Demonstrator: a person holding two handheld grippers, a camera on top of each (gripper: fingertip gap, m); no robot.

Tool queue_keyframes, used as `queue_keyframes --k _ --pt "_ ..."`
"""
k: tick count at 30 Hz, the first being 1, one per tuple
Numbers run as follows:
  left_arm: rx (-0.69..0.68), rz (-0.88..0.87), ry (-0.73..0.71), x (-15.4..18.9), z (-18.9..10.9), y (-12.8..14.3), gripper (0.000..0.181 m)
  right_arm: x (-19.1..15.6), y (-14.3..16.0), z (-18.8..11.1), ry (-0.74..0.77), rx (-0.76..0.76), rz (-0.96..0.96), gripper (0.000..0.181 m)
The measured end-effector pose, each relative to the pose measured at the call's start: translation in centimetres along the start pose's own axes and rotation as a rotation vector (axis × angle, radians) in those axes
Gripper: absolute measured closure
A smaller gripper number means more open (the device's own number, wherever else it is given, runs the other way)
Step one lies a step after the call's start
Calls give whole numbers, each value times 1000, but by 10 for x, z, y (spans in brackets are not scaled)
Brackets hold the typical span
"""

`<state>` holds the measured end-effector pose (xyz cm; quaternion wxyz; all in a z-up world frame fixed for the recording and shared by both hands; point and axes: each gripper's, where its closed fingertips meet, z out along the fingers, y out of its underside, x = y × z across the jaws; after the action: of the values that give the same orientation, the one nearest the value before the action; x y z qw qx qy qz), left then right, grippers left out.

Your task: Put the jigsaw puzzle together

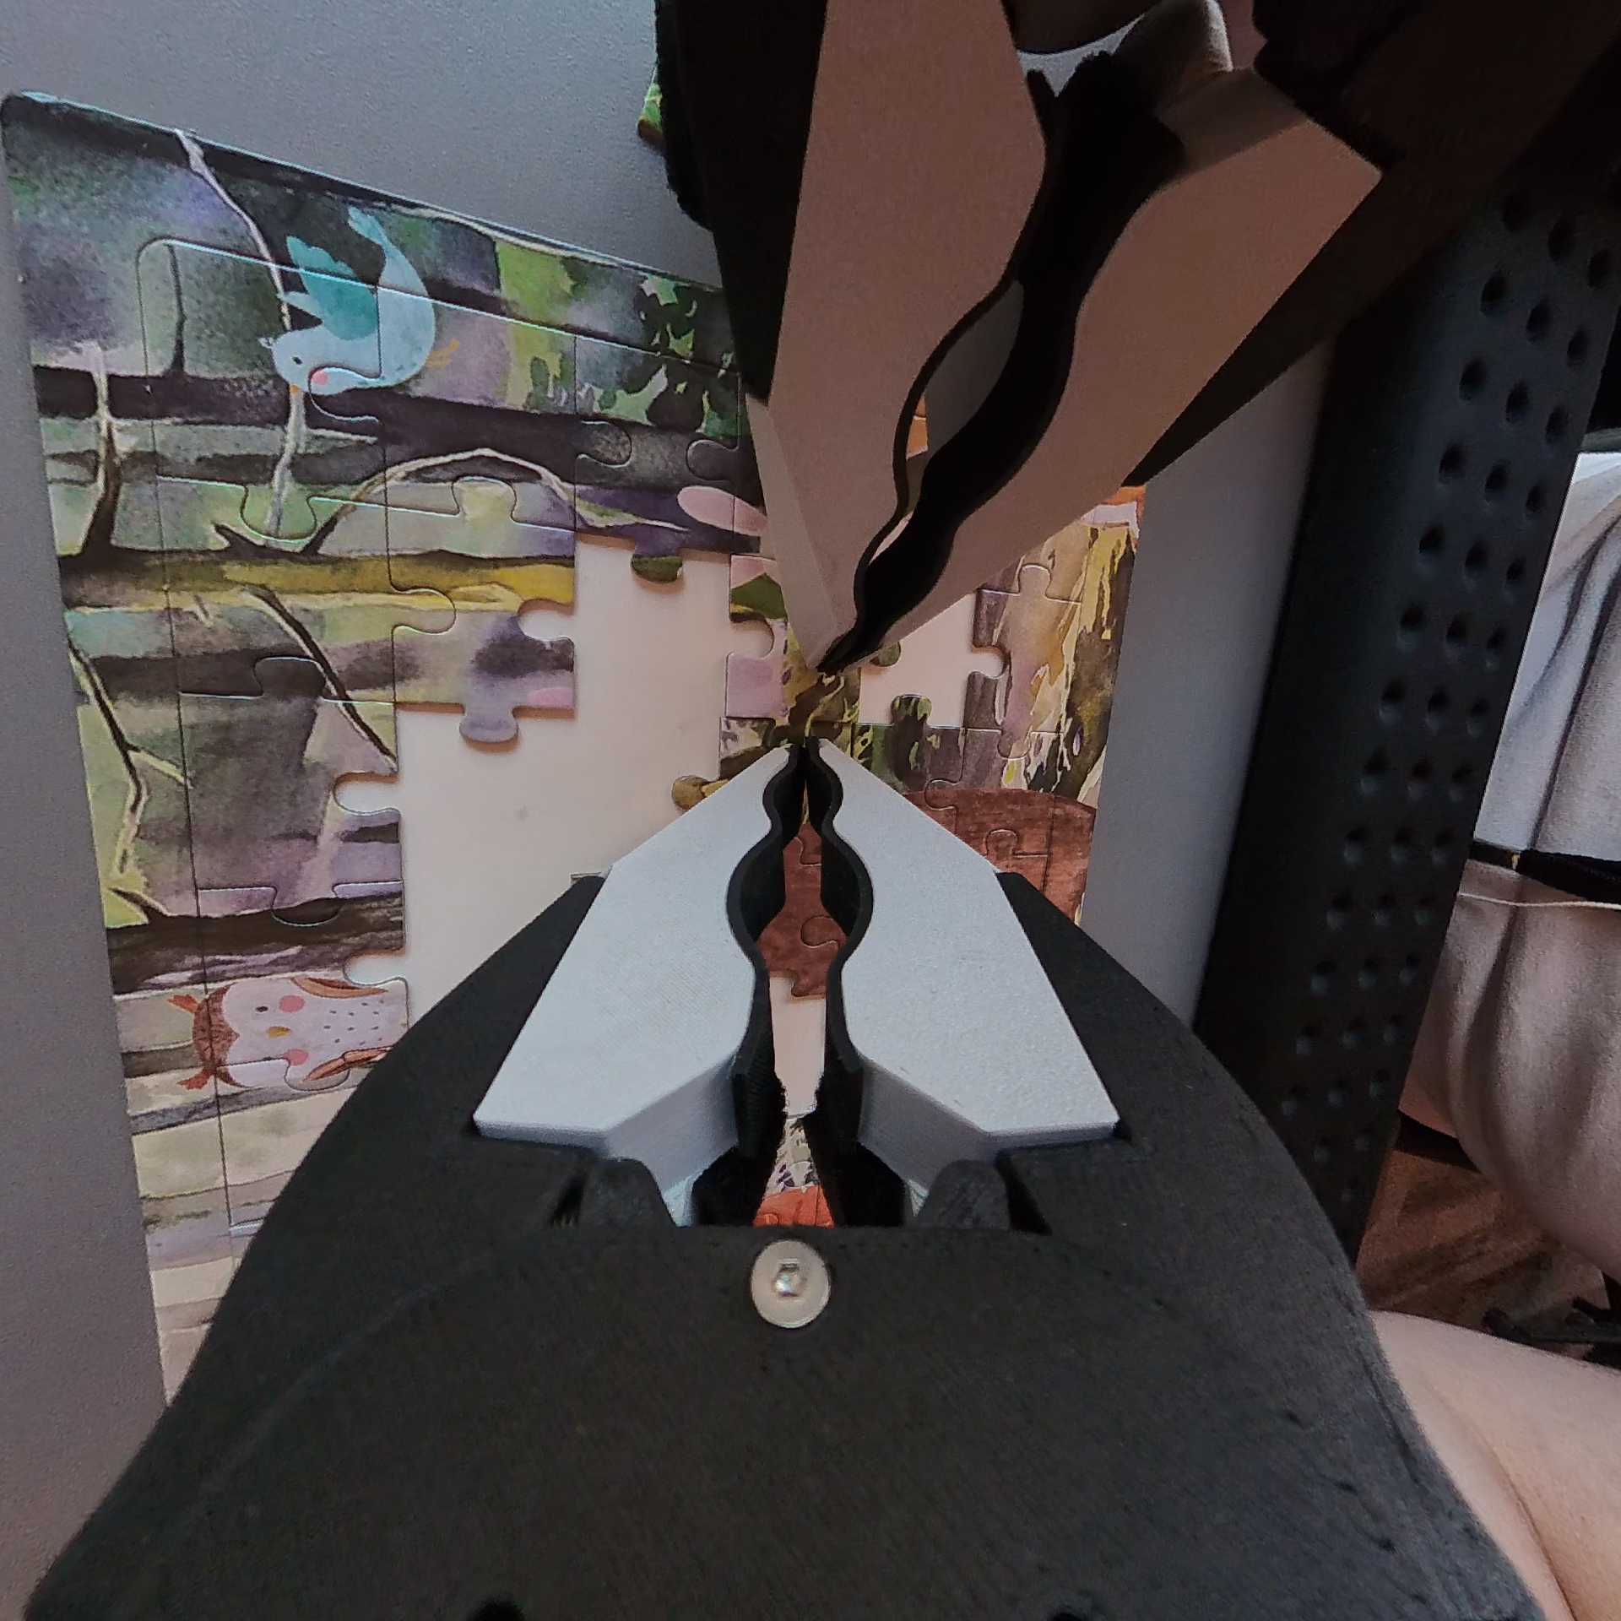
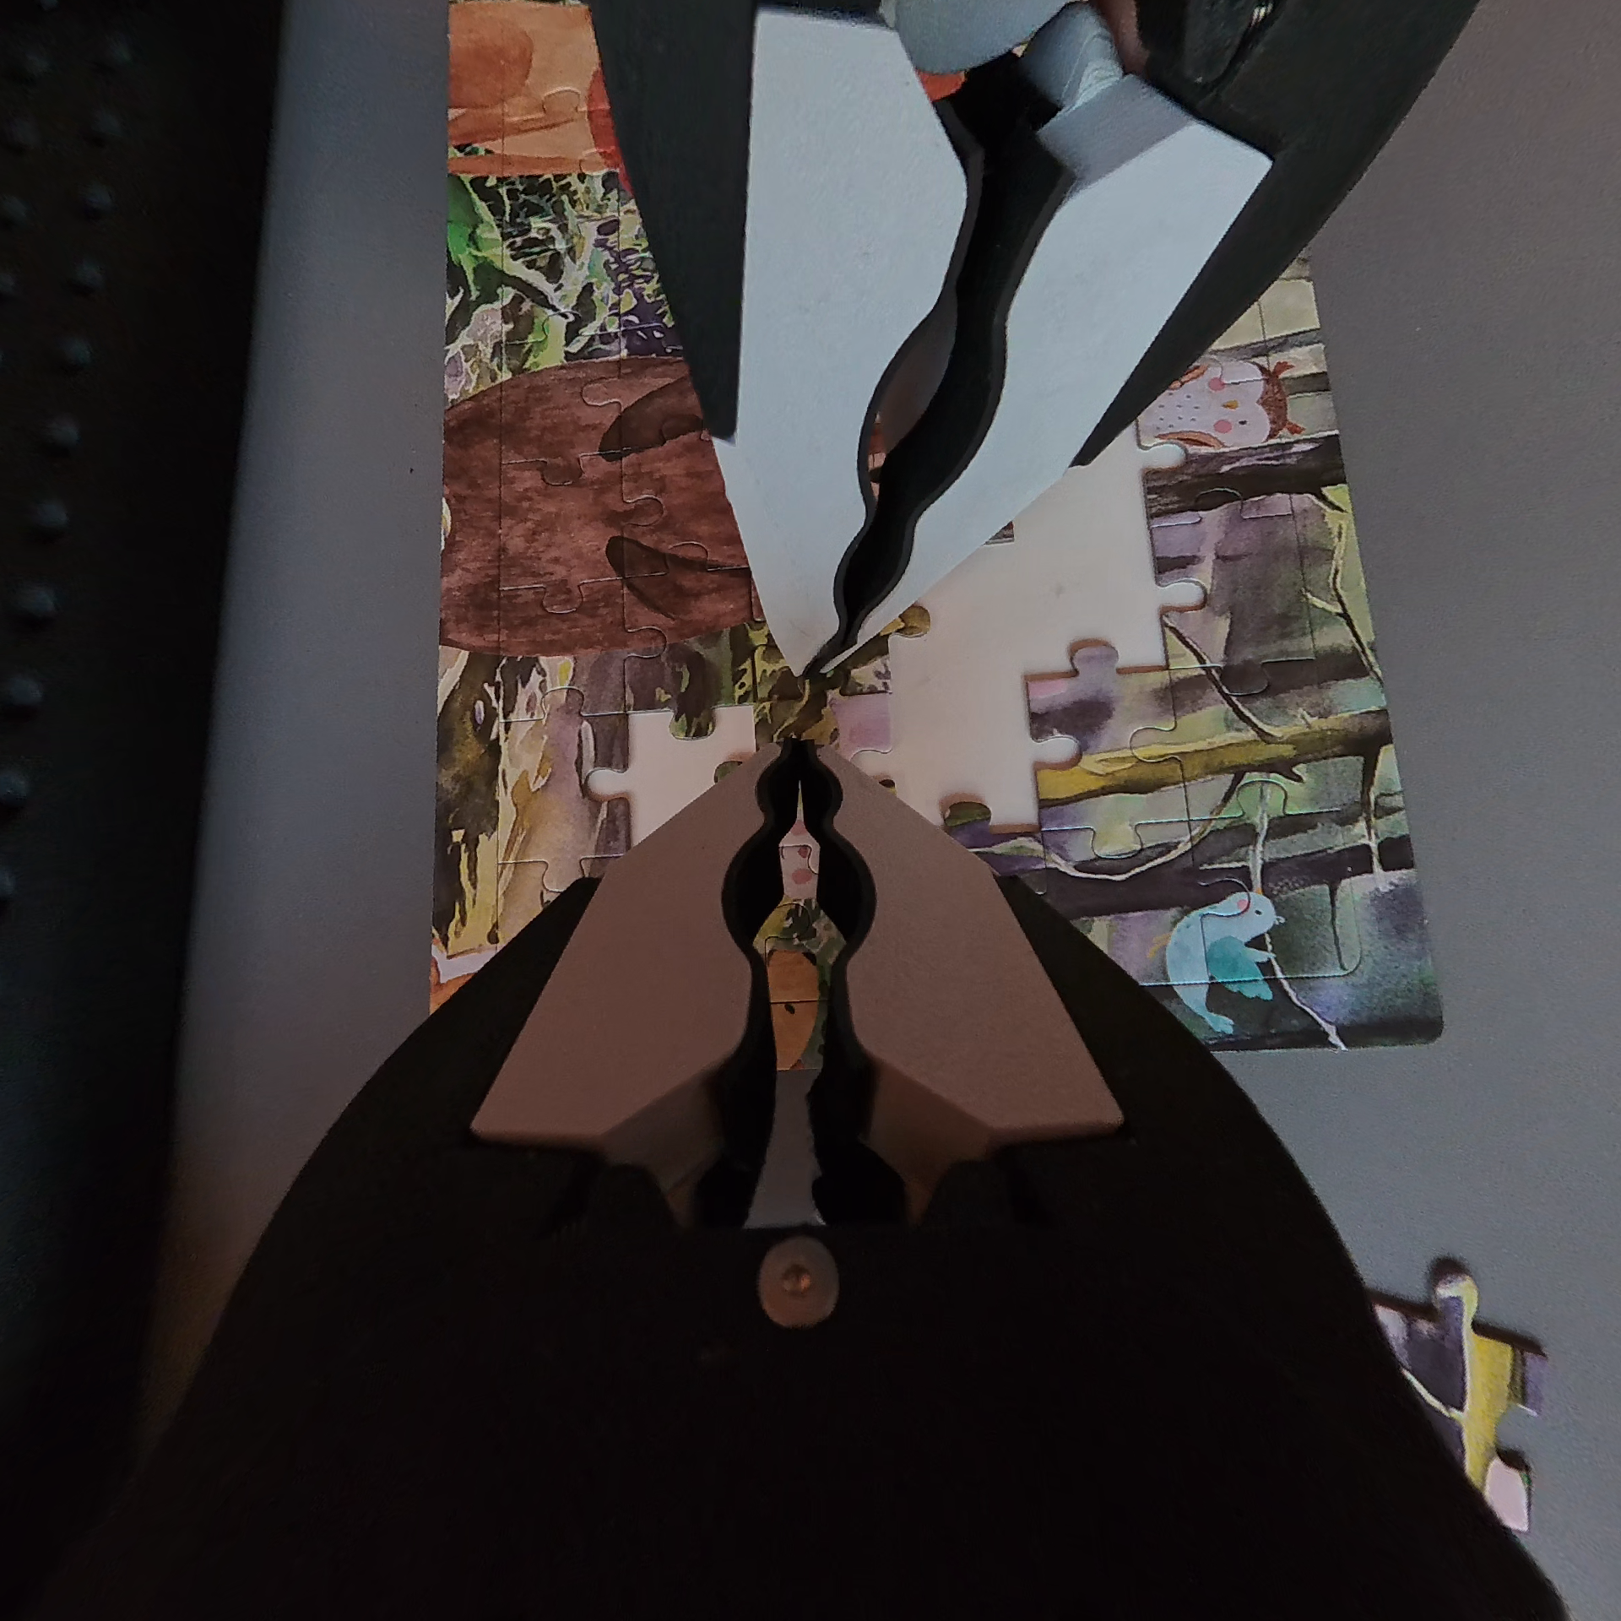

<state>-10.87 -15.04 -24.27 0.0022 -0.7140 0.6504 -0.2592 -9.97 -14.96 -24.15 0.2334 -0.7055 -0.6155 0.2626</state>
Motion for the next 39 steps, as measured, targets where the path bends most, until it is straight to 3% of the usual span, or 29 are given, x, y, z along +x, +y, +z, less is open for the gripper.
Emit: queue_keyframes --k 12,19,39 --pt "-21 -12 3 -2 -9 14 181 0 -1 -1 26 -4 -8 181" --pt "-23 -19 30 0 -6 14 181 1 -22 -4 33 109 20 181" --pt "-10 -10 86 5 -5 14 181 8 -12 7 179 -13 -148 181"
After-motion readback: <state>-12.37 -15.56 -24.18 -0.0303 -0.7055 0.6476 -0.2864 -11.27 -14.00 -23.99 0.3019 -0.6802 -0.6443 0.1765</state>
